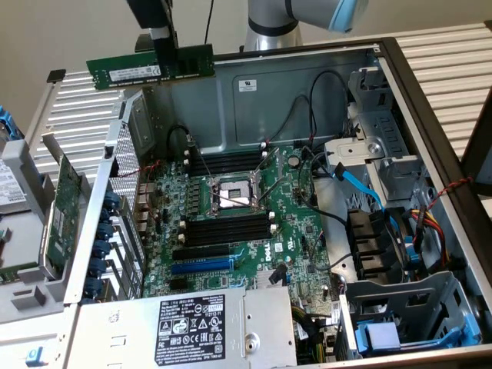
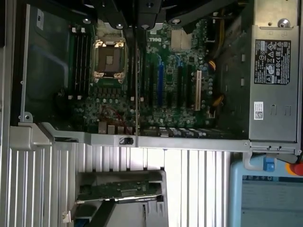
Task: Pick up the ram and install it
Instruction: 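Pick up the ram and move it above insertion slot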
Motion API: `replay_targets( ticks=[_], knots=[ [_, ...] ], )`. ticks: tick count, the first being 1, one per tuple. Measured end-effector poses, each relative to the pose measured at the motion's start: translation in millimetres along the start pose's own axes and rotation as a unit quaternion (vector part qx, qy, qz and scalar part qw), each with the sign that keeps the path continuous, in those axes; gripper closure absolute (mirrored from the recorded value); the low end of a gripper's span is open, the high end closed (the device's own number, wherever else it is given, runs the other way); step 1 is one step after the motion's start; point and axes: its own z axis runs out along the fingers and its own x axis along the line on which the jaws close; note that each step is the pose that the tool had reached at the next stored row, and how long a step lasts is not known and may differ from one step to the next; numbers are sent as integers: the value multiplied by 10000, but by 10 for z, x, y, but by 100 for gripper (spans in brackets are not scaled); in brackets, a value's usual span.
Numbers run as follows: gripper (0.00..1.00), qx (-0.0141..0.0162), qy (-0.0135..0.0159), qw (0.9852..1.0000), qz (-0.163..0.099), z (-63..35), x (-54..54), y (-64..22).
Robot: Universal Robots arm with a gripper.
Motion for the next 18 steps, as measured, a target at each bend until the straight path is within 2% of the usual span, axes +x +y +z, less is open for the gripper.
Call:
replay_targets(
  ticks=[8,10,15,18],
  knots=[
    [87,0,0,10000,0,14,-35,-359],
    [87,0,0,10000,0,23,-67,-425],
    [87,1,0,10000,12,61,-148,-486],
    [87,1,1,10000,27,91,-186,-494]
  ],
)
